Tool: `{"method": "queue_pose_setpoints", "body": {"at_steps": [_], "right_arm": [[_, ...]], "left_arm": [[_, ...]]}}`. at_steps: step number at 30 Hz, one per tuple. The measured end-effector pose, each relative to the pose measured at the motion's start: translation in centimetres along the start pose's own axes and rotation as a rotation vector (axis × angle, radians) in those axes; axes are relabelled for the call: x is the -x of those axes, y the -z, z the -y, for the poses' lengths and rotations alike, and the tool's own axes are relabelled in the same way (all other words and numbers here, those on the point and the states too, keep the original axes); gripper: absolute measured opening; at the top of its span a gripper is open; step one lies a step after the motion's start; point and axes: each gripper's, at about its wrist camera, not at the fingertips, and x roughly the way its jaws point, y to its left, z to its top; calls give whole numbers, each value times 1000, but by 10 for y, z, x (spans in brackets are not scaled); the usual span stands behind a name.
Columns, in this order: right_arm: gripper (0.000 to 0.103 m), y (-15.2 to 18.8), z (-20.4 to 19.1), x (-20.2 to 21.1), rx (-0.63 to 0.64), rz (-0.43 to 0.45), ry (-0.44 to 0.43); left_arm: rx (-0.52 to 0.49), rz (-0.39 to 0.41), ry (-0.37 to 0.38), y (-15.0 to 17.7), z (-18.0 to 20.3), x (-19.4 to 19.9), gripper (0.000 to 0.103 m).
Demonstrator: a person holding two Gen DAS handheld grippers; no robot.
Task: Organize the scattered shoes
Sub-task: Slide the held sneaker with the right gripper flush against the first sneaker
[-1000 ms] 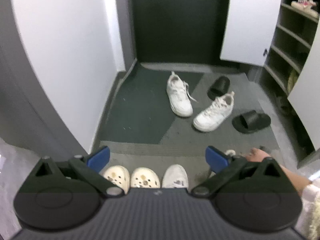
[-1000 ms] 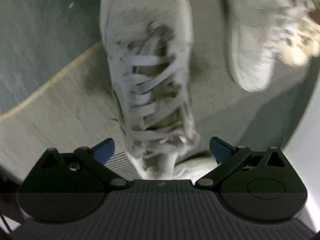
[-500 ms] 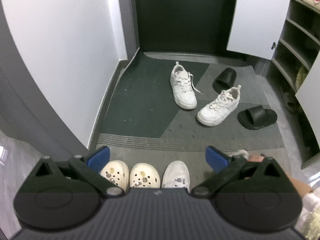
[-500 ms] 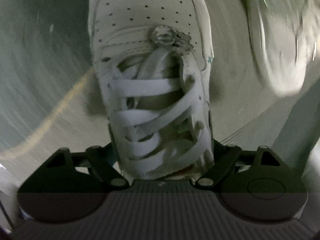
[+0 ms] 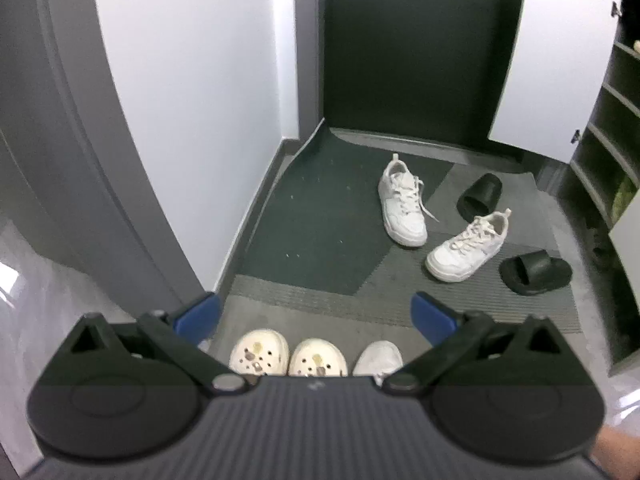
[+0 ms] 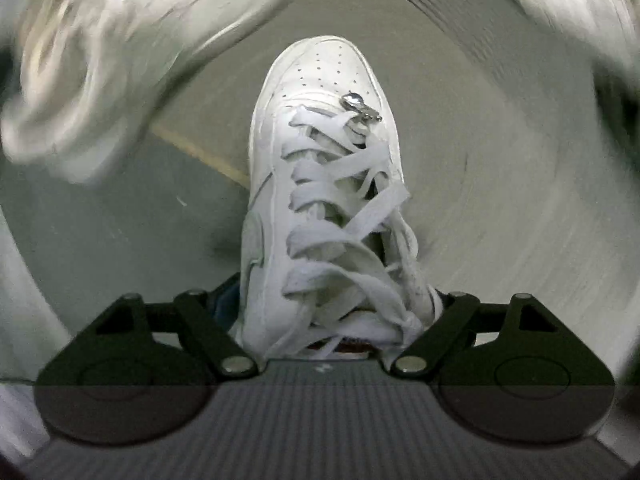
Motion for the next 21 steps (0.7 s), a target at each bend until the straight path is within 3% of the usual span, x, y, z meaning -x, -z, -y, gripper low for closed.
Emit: {"method": "queue_pose_setpoints", "body": {"at_steps": [1,4,6,10,13,18,20,21], "right_arm": [[87,6,-1,-1,-28,-4,-13],[89,20,-15,-7,74,-22,45],[90,33,-23,-11,133,-1,74],[103,45,-18,-1,186,62,74],[103,52,-15,-4,213,52,79],[103,50,-21,-26,165,0,102],[102,46,-16,-40,40,-63,124],[94,44,-12,-43,-13,-88,110]], "left_arm": [[6,-1,5,-1,-2,1,103],[-8,24,8,-1,-2,8,103],[-11,30,12,-1,-1,9,103],[-12,12,22,1,0,9,103],[-27,4,36,2,4,9,103],[-31,5,23,1,5,5,103],[-25,4,21,0,4,3,103],[-19,3,20,-1,3,3,103]]}}
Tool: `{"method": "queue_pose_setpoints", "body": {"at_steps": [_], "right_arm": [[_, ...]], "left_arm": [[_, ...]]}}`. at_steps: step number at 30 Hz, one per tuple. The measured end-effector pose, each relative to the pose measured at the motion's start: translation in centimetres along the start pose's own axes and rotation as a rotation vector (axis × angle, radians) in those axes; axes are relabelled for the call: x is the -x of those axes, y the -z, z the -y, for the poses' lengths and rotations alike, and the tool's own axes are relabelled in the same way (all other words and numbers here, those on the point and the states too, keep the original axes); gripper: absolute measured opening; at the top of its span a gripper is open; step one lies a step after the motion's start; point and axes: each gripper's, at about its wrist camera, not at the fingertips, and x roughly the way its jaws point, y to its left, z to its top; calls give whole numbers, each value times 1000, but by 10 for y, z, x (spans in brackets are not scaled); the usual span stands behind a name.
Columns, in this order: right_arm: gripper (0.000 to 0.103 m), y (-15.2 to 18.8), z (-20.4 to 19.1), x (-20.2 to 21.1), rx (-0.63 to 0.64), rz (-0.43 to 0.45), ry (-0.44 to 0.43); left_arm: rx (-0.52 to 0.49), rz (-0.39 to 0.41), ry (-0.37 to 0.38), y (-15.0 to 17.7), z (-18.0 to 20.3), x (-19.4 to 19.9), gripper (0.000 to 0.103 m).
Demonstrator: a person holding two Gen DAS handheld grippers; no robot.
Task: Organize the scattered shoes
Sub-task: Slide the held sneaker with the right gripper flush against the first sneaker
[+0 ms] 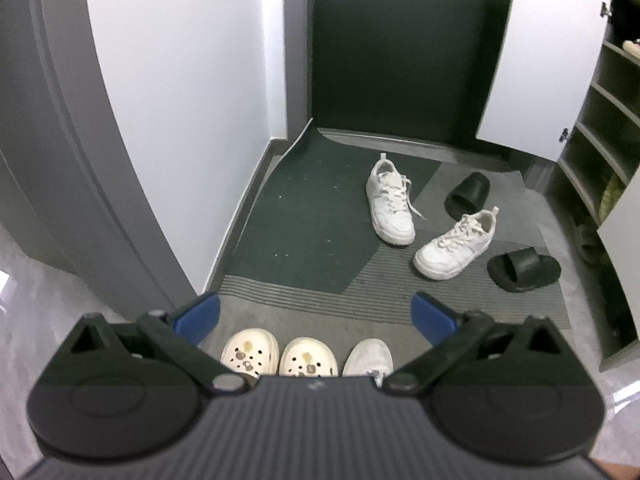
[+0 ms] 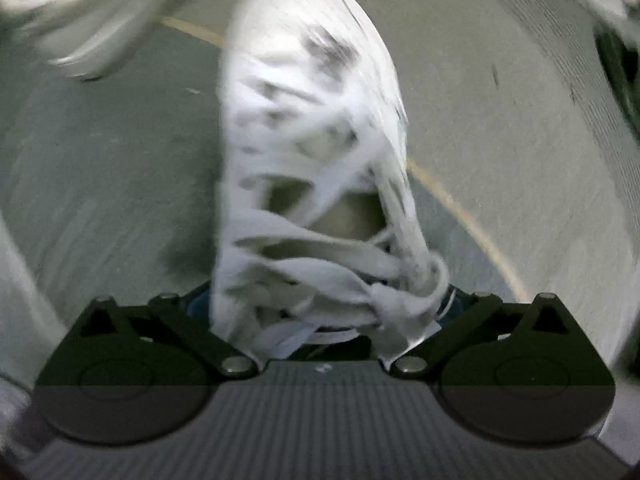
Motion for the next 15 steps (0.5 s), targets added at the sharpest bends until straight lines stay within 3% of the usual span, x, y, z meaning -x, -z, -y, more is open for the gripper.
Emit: {"method": "queue_pose_setpoints", "body": {"at_steps": [3,10,15], "right_arm": [[90,-6,5,2,-81,-30,-31],[85,-20,19,44,-369,104,-162],[85,-37,17,69,-464,180,-156]], "left_arm": [[9,-5,4,-1,-3,-1,103],[32,-6,19,-3,-15,-1,103],[51,5,28,-5,-22,2,103]]}}
